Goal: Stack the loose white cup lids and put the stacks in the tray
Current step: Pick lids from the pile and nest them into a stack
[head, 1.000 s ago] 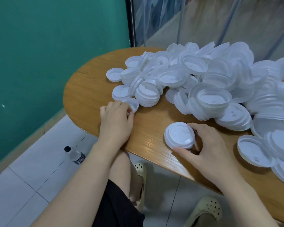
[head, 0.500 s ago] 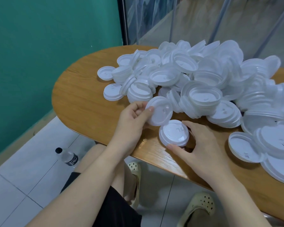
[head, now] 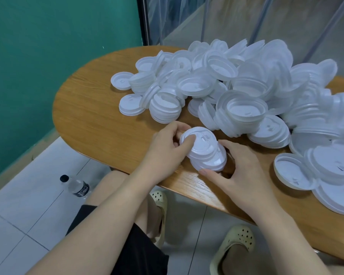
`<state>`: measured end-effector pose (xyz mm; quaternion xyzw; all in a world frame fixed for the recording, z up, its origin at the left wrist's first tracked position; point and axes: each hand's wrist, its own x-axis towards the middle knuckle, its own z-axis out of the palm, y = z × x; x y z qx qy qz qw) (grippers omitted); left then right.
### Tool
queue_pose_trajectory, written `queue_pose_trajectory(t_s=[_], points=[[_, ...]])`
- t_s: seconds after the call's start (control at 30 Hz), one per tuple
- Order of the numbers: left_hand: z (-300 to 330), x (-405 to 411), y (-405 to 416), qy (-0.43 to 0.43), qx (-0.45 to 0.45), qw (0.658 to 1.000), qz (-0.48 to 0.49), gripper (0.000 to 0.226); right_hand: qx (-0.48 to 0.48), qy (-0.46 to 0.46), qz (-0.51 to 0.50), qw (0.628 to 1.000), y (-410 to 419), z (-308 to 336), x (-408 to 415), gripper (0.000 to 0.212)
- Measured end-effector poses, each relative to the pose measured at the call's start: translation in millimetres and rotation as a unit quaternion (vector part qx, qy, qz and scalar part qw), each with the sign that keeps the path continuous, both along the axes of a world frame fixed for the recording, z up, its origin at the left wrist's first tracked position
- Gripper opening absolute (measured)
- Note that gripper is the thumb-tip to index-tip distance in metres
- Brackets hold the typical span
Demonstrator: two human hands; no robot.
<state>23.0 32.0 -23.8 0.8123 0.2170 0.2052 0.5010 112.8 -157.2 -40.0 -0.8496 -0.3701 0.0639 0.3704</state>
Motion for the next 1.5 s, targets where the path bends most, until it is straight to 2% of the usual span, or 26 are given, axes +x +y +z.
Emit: queue_pose_trajectory(t_s=[0.2, 0.37, 0.6, 0.87, 1.03, 1.17, 1.23, 1.37, 1.43, 1.5], points=[[-2, -5, 7, 0.043, 0.028, 0.996, -0.072, 0.019, 0.002, 0.008, 0.000, 1.000, 0, 0, 0, 0.074], [-1, -2, 1, 0.048, 0.057, 0.993, -0.094, 0.020, 0.003, 0.008, 0.003, 1.000, 0, 0, 1, 0.075], [-2, 4, -6, 0.091, 0.119, 0.983, -0.107, 0.021, 0.002, 0.021, -0.006, 1.000, 0, -4, 4, 0.093], [-3, 7, -7, 0.096, 0.155, 0.978, -0.104, 0.020, 0.019, 0.015, 0.022, 0.999, 0, -2, 4, 0.069], [-2, 6, -8, 0.089, 0.179, 0.974, -0.107, 0.022, 0.014, 0.004, 0.023, 1.000, -1, -3, 4, 0.065], [-3, 6, -8, 0.083, 0.151, 0.983, -0.071, 0.024, 0.013, -0.013, 0.021, 1.000, -1, -2, 3, 0.062], [-3, 6, -3, 0.051, 0.157, 0.986, -0.036, 0.027, 0.011, -0.022, 0.024, 0.999, -1, -2, 2, 0.059], [2, 10, 27, -0.017, 0.208, 0.969, 0.135, 0.030, 0.012, -0.021, 0.024, 0.999, -1, -1, 2, 0.056], [2, 14, 40, -0.014, 0.218, 0.955, 0.202, 0.045, 0.009, -0.023, 0.022, 0.999, -1, -2, 2, 0.056], [1, 21, 48, 0.004, 0.216, 0.950, 0.225, 0.064, 0.003, -0.030, 0.020, 0.999, 0, -1, 1, 0.059]])
